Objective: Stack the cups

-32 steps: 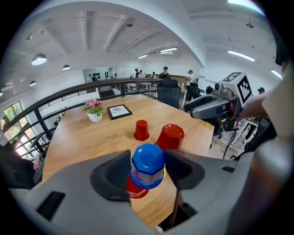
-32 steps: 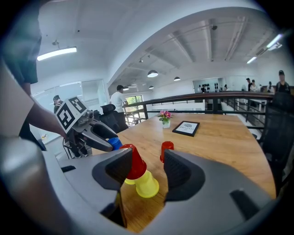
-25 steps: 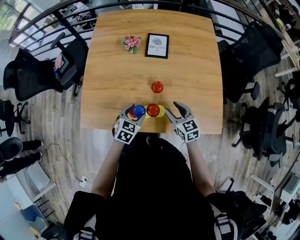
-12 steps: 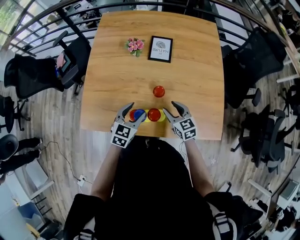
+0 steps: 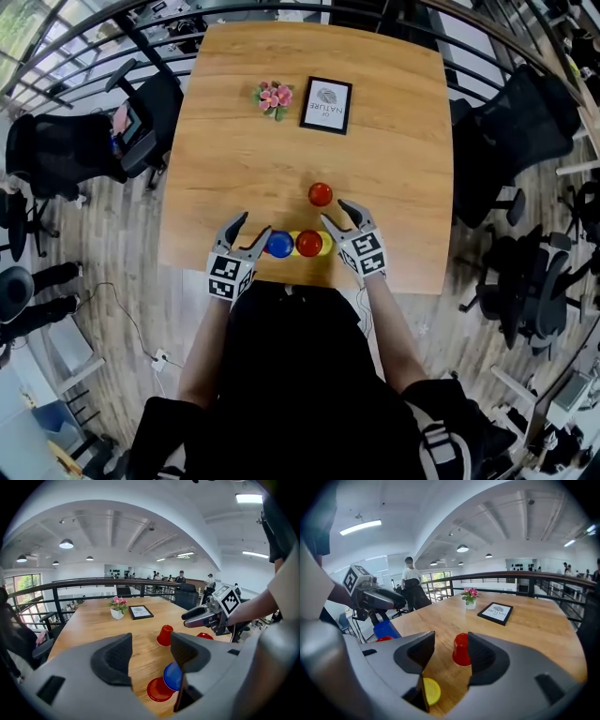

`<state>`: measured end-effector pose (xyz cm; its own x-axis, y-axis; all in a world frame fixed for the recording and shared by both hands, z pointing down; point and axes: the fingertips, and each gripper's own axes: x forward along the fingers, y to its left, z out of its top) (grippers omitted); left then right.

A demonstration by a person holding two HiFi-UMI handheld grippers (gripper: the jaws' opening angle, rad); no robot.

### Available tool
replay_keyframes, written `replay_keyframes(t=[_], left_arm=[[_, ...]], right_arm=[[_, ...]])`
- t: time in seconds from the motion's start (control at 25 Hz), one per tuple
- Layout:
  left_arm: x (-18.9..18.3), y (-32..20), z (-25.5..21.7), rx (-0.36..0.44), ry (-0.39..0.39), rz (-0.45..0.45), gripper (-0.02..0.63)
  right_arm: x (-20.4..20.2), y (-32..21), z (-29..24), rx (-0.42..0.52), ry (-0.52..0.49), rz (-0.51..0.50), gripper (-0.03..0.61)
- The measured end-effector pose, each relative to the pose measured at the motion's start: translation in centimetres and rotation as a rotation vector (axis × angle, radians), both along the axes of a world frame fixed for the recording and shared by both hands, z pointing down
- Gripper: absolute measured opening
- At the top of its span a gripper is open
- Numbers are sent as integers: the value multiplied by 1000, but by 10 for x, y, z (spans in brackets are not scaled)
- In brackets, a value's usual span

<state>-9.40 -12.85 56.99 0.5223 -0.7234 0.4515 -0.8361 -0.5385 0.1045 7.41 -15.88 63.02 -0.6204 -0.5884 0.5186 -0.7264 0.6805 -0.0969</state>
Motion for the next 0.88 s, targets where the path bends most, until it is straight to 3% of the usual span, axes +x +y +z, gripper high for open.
replay_keyframes(t=[0.36,0.88], left_arm=[[-32,-1,18,-66,5,-64,275],[-41,4,29,-101,-24,-58,275]], right_arm=[[-8,-31,36,-48,30,-5,261],[-13,-50,79,-100,119,18,272]])
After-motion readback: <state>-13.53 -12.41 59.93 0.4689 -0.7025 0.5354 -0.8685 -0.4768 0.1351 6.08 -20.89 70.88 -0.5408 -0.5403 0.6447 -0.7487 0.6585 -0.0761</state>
